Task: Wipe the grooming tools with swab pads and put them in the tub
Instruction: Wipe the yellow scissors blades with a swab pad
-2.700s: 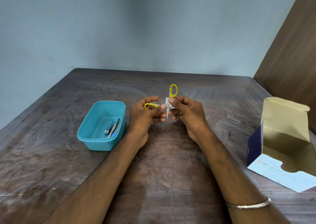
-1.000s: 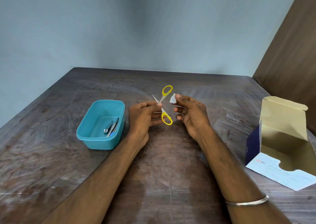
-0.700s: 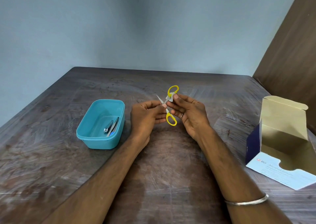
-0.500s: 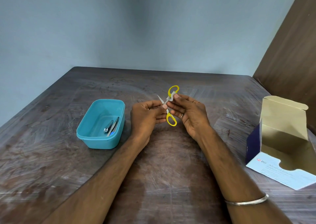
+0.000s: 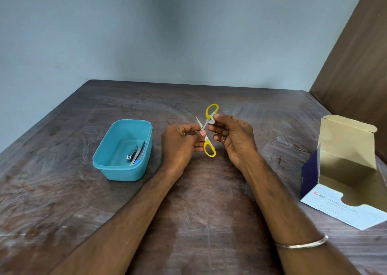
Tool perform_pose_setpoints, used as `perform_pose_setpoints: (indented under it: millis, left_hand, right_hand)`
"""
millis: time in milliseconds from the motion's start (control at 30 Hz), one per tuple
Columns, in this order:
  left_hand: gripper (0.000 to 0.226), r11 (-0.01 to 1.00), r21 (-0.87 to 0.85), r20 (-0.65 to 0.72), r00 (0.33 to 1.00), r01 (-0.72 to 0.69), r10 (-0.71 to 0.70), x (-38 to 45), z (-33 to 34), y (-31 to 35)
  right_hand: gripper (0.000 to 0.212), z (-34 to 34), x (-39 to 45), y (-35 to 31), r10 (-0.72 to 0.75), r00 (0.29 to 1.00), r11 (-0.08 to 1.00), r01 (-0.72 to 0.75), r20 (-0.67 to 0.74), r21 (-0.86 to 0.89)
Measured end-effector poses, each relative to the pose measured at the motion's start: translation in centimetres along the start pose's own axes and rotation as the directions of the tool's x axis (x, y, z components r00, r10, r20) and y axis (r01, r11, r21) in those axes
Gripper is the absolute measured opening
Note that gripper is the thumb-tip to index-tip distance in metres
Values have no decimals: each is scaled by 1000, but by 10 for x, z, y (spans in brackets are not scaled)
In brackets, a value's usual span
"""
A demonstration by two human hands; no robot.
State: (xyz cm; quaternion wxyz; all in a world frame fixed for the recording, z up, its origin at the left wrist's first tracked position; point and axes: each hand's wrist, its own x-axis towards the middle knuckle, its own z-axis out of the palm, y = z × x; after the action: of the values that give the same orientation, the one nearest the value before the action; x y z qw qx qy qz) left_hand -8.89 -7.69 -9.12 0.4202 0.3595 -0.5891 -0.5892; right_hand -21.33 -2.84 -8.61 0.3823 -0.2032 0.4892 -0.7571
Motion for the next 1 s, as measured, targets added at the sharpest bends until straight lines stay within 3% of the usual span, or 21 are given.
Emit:
perform_pose_setpoints:
  millis: [100, 400, 633, 900, 1000]
  left_hand:
    - [18, 1000, 27, -8, 1000, -15, 15, 0, -1, 0]
    - [8, 996, 82, -31, 999, -26, 28, 4, -4, -2]
    - [14, 994, 98, -3, 999, -45, 45, 3, -7, 0]
    - [12, 994, 104, 6, 1000, -31, 30, 5, -8, -1]
    - [9, 997, 77, -26, 1000, -15, 17, 6, -8, 2]
  right_hand:
    - [8, 1, 1, 1, -12, 1000, 999, 12, 3, -35]
    - [9, 1, -1, 7, -64, 994, 966, 84, 89, -245]
    - [9, 0, 1, 10, -70, 988, 928, 116, 140, -353]
    - [22, -2, 1, 8, -58, 985, 906, 120, 160, -407]
    - [15, -3, 2, 5, -68, 991, 924, 107, 117, -367]
